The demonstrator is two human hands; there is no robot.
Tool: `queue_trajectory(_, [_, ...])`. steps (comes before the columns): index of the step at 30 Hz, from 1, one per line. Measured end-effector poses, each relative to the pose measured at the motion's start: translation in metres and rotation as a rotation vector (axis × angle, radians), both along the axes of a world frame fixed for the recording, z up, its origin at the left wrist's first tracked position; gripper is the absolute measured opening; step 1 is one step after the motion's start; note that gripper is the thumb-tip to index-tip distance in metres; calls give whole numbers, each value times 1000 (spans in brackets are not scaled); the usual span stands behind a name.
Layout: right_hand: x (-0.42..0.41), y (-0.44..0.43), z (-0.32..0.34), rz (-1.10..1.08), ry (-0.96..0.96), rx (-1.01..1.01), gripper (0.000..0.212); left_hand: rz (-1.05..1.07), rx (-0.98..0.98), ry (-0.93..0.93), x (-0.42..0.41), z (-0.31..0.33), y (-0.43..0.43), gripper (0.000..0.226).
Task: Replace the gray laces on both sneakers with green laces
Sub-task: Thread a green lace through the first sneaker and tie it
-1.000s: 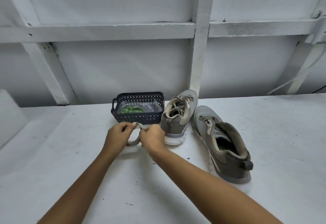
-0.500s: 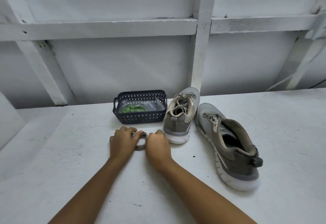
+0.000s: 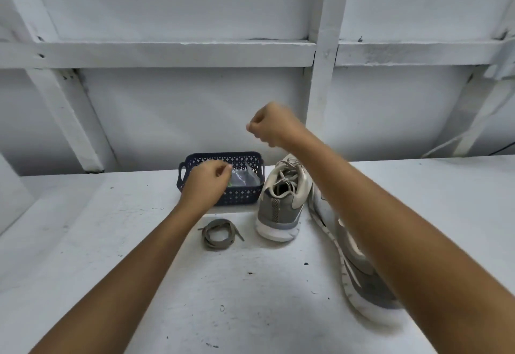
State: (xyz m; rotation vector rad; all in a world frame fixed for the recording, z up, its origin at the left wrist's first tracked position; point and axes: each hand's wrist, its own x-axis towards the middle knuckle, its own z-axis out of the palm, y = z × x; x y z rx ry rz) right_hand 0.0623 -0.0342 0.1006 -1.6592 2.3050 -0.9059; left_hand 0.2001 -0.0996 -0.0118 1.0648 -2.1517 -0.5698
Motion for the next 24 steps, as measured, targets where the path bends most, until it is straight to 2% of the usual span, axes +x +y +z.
queue_trajectory(5, [-25, -49, -15, 38, 235, 267, 28, -24, 111, -235, -41, 11, -28, 24])
queue_trajectory(9, [-33, -76, -56, 49, 346, 460, 12, -13, 140, -373, -50, -1, -41, 22])
queue_trajectory(11, [-38, -90, -78, 49, 363, 531, 16, -21, 174, -374, -51, -9, -45, 22])
queue_trajectory(13, [-42, -102, -97, 36, 395, 576, 30, -34, 198, -376, -50, -15, -46, 21])
queue_trajectory(16, [-48, -120, -120, -22, 395, 628, 50, -49, 215, -398, -50, -22, -47, 21])
queue_trajectory(19, [-49, -127, -130, -29, 341, 664, 55, -44, 217, -420, -51, -26, -48, 21])
queue_trajectory(22, [-49, -127, -125, 2, 291, 638, 47, -32, 226, -399, -52, -25, -49, 28])
queue_trajectory(24, [-51, -121, -113, 31, 266, 597, 32, -30, 241, -362, -52, -23, -49, 35])
